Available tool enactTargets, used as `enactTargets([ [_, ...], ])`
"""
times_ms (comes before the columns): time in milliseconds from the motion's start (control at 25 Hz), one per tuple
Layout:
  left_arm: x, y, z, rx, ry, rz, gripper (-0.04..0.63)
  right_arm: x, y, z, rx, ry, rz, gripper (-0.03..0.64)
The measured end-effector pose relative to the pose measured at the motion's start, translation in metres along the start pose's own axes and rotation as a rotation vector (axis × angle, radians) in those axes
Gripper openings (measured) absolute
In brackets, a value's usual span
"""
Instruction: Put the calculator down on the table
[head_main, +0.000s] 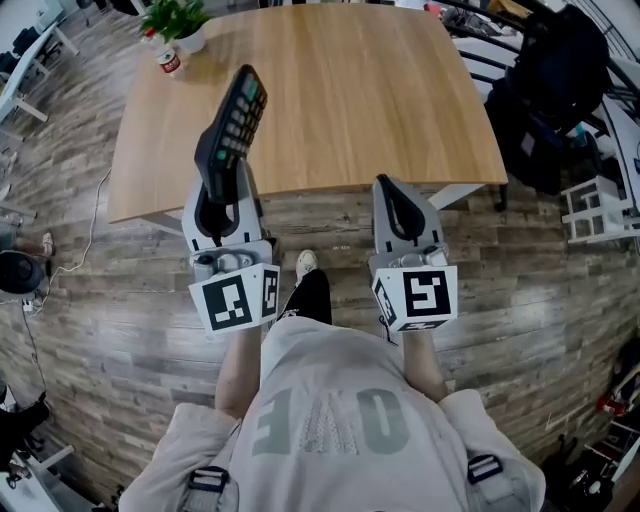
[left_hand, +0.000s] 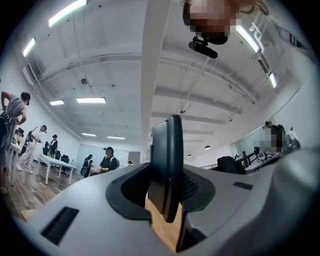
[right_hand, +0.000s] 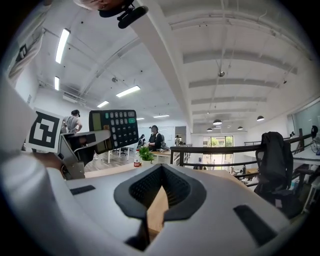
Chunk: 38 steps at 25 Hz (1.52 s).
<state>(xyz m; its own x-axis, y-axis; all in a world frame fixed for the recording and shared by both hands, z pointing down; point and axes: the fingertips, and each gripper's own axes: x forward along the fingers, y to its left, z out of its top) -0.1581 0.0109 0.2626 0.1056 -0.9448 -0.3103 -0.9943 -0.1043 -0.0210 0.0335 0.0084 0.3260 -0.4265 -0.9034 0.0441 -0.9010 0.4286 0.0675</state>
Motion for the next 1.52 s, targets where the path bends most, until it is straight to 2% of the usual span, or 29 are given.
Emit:
enactTargets([
  [360,0.11,0.057,-0.027,-0.026,0.006,-0.029,0.112,0.124,-0.011,0.022,-0.028,0.029,-0.009,0.018],
  [680,0.161,0.104,-0.047,-0.046,0.023,-0.004,0.112,0.192,-0.006,0.038,-0.077,0.031,-0.001,0.018],
  [960,0.187,0.102,-0.057,-0.055,0.025,0.018,0.112,0.214,-0.028,0.041,-0.087,0.025,0.0,0.018],
  [1280,0.232,0.093,-0.061,0.005,0.008,0.062,0.112,0.259,-0.054,0.047,-0.083,-0.027,0.077,0.018],
  [1520,0.27,0.083,-0.06,0.05,-0.001,0.056,0.112,0.29,-0.091,0.045,-0.046,-0.031,0.04,0.018],
])
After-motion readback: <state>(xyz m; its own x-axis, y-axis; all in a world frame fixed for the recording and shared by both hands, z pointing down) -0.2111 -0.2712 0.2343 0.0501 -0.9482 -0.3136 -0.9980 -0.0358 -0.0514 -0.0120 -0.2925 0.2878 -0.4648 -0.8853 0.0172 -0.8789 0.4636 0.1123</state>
